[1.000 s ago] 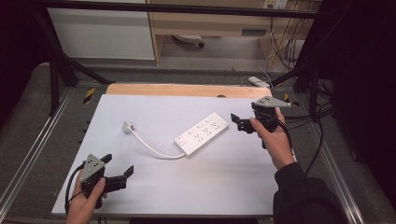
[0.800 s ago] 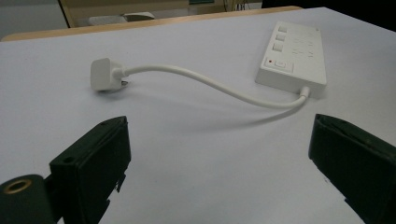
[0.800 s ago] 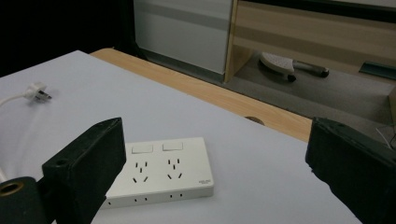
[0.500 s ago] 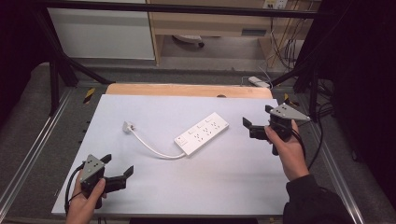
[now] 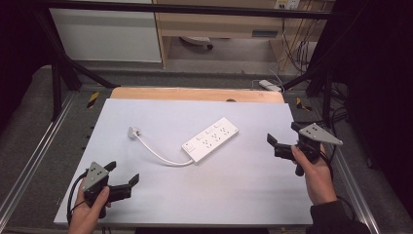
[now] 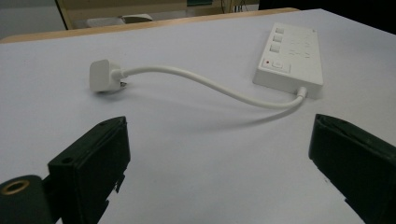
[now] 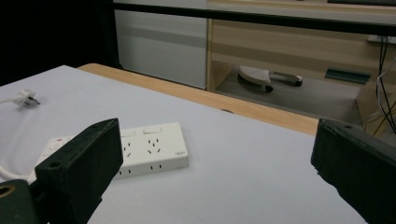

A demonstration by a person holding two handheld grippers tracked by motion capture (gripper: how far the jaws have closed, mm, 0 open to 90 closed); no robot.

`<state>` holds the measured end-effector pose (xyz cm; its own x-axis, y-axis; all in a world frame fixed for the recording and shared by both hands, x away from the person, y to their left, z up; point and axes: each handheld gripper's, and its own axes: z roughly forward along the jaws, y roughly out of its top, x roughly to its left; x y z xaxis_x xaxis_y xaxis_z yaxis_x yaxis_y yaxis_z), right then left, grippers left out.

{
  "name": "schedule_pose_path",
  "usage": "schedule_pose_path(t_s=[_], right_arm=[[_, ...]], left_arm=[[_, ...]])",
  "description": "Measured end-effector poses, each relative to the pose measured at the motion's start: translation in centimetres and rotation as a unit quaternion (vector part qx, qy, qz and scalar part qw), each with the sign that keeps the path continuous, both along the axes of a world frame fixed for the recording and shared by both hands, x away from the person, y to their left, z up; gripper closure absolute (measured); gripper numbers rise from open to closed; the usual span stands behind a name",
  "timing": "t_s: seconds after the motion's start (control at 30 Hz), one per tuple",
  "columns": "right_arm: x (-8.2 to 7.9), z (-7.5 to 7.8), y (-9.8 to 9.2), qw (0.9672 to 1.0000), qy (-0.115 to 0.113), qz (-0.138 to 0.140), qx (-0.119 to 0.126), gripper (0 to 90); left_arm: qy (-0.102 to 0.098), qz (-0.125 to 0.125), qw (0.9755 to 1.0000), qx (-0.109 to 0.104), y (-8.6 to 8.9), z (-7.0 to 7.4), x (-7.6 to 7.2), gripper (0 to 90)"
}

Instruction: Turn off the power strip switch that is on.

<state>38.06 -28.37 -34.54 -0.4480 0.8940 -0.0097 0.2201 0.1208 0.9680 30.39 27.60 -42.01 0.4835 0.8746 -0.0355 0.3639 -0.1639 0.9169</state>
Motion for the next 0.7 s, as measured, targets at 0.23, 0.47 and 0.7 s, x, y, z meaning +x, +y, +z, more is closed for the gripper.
schedule_pose_path(t_s=[0.23, 0.47, 0.7], right_arm=[[-1.6, -2.2, -0.8, 0.9999, -0.002, -0.005, 0.015, 2.9], [-2.5, -5.1, -0.9, 0.9999, 0.012, 0.000, 0.011, 2.7], [-2.4, -7.8, 0.0, 0.9985, 0.053, 0.011, 0.003, 3.0]], left_arm=[[0.001, 0.002, 1.0000, 0.000, 0.0, 0.0, 0.0, 5.2], [0.003, 0.003, 1.0000, -0.001, 0.0, 0.0, 0.0, 5.2], [0.002, 0.004, 1.0000, -0.002, 0.0, 0.0, 0.0, 5.2]])
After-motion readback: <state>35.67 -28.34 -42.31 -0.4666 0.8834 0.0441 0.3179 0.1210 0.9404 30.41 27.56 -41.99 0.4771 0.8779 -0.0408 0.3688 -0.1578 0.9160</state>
